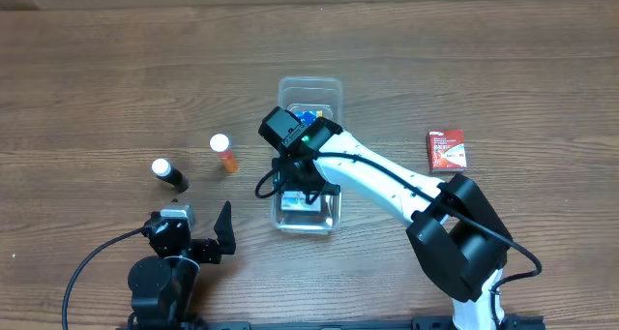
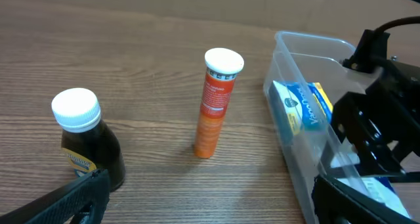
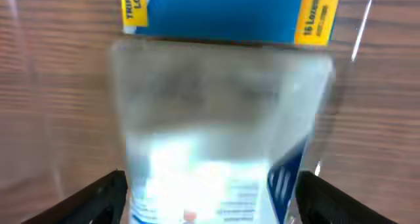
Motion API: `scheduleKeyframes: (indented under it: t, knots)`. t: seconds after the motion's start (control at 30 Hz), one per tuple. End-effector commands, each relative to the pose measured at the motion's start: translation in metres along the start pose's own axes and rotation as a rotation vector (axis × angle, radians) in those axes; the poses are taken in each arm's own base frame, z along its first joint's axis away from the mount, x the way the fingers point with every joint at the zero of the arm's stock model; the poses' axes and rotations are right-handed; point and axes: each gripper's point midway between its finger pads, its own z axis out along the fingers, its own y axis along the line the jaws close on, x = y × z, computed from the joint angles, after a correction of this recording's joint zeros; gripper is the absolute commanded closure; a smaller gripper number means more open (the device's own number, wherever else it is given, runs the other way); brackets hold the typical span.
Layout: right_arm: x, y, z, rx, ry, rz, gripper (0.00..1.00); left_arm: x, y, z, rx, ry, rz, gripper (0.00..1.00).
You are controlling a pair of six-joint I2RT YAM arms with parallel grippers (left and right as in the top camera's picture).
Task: Pack container
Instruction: 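Carry the white box into the container beside the Vicks box, release, then reach the right gripper to the small red box and grasp it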
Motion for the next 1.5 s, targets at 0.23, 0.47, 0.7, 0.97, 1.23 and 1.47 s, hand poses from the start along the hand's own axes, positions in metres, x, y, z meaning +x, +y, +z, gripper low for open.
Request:
scheduleKeyframes:
  t: [0.23, 0.47, 0.7, 0.97, 1.23, 1.47]
  knots:
    - [-0.033, 0.008, -0.085, -0.091, -0.211, -0.029, 0.11, -0.001, 0.000, 0.000, 0.003, -0.010, -0.010, 0.00]
    - [-0.074, -0.024, -0.141, -0.110, -0.355, 0.052, 0.00, -0.001, 0.000, 0.000, 0.003, -0.010, -0.010, 0.00]
    - [-0.126, -0.163, -0.156, 0.018, -0.367, 0.175, 0.00, -0.001, 0.000, 0.000, 0.003, -0.010, -0.010, 0.00]
    - [-0.119, -0.277, -0.115, 0.019, -0.165, 0.191, 0.00, -0.001, 0.000, 0.000, 0.003, -0.010, -0.010, 0.00]
    - [-0.098, -0.299, -0.063, 0.061, -0.025, 0.076, 0.00, -0.001, 0.000, 0.000, 0.003, -0.010, -0.010, 0.00]
    - [-0.093, -0.310, -0.021, 0.064, 0.042, 0.103, 0.00, -0.001, 0.000, 0.000, 0.003, -0.010, -0.010, 0.00]
